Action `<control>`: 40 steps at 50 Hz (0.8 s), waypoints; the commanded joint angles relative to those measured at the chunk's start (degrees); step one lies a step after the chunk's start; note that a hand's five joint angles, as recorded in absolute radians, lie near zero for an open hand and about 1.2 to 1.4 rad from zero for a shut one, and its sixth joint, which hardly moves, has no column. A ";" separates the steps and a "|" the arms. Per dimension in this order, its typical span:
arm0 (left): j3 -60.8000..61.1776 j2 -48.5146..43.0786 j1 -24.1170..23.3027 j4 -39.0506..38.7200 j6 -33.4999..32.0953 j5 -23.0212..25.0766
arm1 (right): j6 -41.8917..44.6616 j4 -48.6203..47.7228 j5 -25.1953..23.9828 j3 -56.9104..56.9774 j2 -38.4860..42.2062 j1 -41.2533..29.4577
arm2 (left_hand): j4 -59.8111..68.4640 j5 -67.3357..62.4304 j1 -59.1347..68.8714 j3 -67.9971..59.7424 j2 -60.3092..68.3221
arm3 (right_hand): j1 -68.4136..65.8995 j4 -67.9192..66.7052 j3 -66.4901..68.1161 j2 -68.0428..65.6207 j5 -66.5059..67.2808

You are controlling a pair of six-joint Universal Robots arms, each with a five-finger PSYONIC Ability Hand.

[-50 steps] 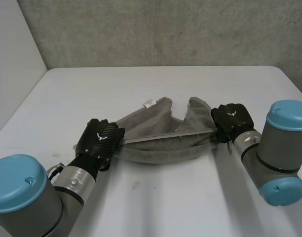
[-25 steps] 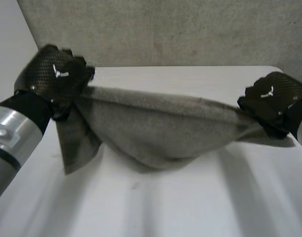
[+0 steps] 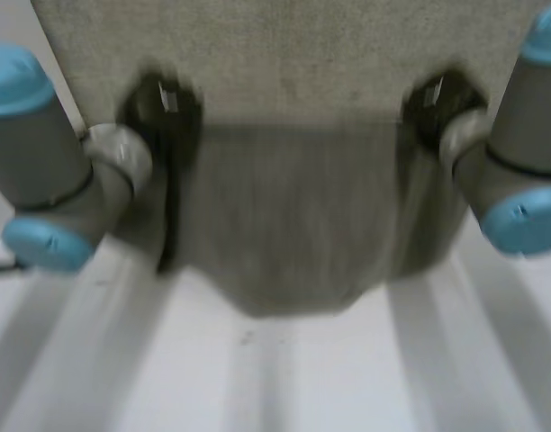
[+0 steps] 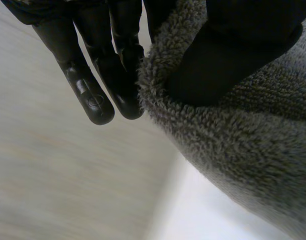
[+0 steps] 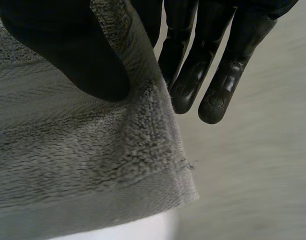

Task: Fold the laundry

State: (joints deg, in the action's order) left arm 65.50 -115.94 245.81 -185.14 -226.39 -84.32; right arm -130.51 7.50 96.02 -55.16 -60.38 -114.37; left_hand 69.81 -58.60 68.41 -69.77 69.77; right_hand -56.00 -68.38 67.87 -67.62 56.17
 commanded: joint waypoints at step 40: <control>42.43 -1.30 4.67 -34.41 -0.28 4.26 | -3.96 -31.49 -7.43 -45.82 -8.18 1.60 | -24.94 23.74 -23.54 24.90 -24.91 | -24.00 -11.62 12.13 -12.38 13.83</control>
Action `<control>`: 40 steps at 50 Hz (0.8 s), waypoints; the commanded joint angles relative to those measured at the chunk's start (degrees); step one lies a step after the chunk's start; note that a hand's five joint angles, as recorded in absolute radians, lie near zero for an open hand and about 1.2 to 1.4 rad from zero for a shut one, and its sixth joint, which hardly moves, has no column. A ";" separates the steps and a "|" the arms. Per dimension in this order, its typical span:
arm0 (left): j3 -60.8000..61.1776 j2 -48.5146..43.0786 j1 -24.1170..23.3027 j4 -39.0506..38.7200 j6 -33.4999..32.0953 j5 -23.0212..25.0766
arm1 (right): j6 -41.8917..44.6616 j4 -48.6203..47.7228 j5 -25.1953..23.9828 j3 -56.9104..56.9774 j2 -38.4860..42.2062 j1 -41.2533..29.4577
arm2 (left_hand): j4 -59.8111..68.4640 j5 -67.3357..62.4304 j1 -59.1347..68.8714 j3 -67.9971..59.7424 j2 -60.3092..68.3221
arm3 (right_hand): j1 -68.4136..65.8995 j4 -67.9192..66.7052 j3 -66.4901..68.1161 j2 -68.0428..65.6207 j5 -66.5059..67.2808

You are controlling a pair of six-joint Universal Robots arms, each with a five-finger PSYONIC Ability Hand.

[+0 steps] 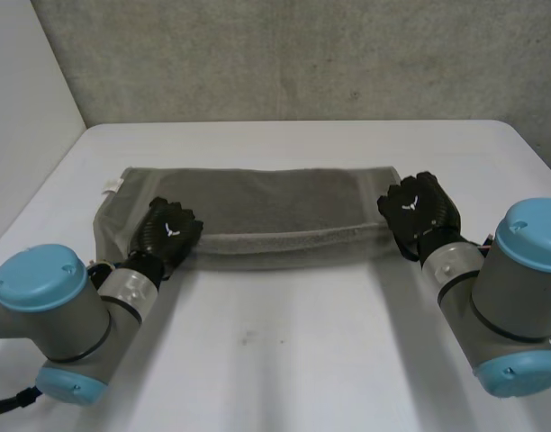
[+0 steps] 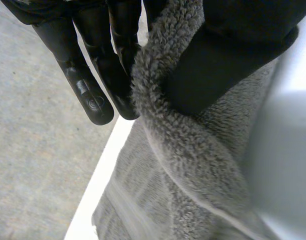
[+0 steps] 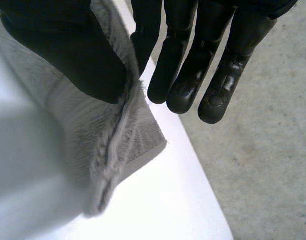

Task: Fold the laundry

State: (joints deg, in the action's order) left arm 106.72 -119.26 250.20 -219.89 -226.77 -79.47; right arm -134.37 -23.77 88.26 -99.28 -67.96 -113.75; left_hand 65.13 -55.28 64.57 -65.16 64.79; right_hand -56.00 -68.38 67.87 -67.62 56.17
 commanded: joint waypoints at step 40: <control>1.91 5.26 15.93 16.42 17.15 13.64 | -8.98 4.35 -0.81 -3.73 -2.36 8.19 | -25.81 25.95 -25.25 25.84 -25.47 | -24.00 -11.62 12.13 -12.38 13.83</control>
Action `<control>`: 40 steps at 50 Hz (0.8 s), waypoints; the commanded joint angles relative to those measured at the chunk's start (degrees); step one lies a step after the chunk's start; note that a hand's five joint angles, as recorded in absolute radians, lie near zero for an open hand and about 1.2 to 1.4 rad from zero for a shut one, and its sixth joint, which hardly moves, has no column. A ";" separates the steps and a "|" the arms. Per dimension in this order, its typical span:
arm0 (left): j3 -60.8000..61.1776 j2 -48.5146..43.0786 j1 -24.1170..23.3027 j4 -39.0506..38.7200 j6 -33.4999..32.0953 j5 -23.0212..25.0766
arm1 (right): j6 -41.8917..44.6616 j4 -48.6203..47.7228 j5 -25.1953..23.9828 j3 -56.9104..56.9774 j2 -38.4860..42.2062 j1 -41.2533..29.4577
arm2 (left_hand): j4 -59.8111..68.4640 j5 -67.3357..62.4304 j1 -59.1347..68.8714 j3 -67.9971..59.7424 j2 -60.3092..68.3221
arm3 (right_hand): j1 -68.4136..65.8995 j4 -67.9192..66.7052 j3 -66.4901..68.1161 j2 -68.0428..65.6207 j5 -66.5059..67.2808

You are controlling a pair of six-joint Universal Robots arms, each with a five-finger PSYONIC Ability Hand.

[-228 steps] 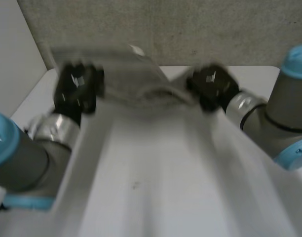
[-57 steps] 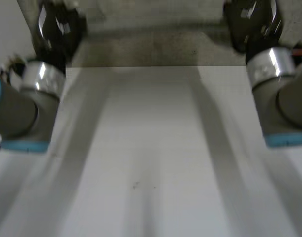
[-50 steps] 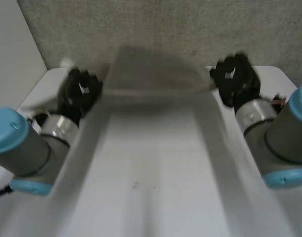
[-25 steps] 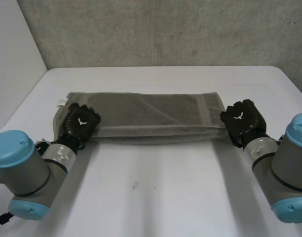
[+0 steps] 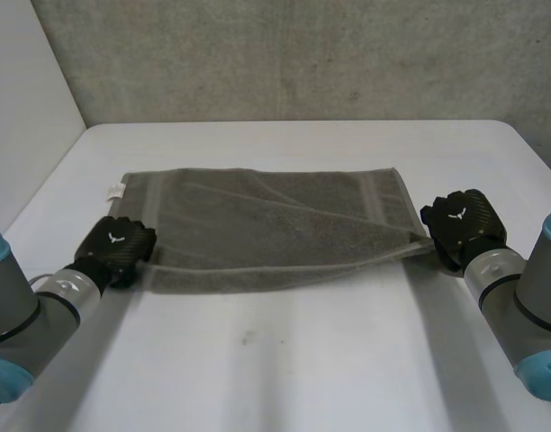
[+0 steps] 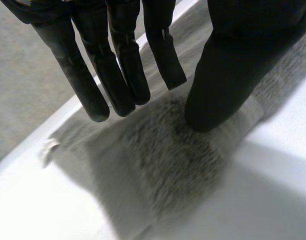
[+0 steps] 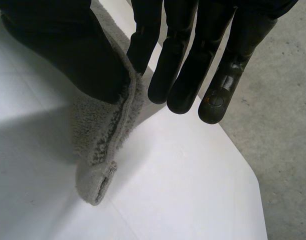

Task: Fold the laundry

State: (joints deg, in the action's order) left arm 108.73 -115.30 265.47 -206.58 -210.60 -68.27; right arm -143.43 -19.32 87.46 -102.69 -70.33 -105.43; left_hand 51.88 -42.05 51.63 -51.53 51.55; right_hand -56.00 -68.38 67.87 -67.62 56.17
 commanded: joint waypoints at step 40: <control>3.06 7.28 2.77 13.92 -3.42 0.68 | 5.59 18.40 -1.15 2.75 -0.86 0.23 | 28.12 -27.95 28.37 -28.47 28.45 | -24.00 -11.62 12.13 -12.38 13.83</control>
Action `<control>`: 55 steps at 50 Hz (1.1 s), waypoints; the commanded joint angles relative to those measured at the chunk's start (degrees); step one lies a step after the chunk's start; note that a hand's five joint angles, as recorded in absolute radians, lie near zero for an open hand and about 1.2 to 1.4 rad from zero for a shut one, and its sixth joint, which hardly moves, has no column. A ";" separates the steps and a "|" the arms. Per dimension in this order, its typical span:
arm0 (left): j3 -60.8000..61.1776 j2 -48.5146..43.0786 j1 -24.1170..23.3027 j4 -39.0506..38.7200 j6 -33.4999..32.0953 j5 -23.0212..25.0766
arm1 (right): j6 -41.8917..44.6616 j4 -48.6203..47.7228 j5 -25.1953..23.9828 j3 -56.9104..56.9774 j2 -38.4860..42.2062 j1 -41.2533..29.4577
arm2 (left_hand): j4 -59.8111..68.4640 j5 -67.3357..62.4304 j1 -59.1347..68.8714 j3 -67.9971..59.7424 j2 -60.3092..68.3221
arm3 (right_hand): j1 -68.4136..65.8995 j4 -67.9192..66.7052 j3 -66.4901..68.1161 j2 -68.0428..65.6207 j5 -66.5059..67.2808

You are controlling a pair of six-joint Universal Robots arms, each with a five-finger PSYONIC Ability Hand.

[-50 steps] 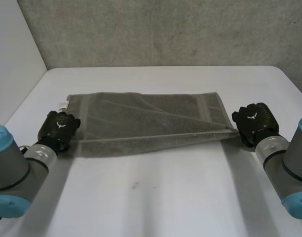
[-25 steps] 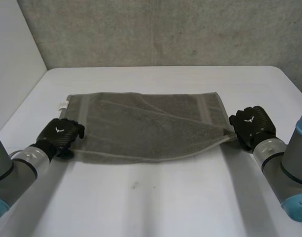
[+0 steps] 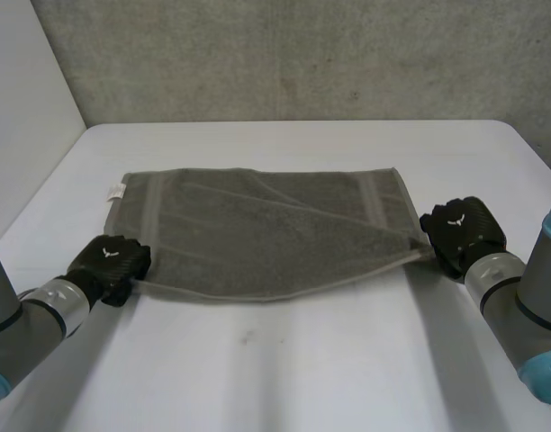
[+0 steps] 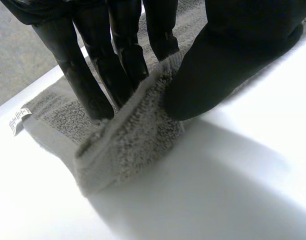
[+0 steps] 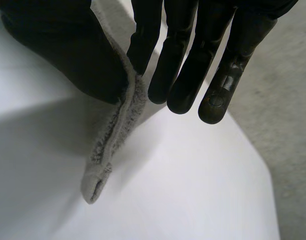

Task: Fold the laundry

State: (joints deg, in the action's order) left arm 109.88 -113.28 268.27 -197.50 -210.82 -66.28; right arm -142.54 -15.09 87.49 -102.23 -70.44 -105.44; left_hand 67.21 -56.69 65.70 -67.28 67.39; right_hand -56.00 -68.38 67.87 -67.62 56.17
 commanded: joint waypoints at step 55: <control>-53.63 -30.94 -8.65 3.44 -8.55 -10.45 | 18.69 -1.78 7.69 42.54 31.93 -6.97 | 12.79 -13.31 14.30 -12.72 12.61 | -23.39 -11.01 11.52 -11.77 13.22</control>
State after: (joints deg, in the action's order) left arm 61.85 -139.84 259.86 -194.37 -219.23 -76.77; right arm -125.69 -15.13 94.43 -64.51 -43.94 -112.51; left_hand 69.78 -59.34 68.18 -69.66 69.74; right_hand -56.00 -68.38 67.87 -67.62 56.17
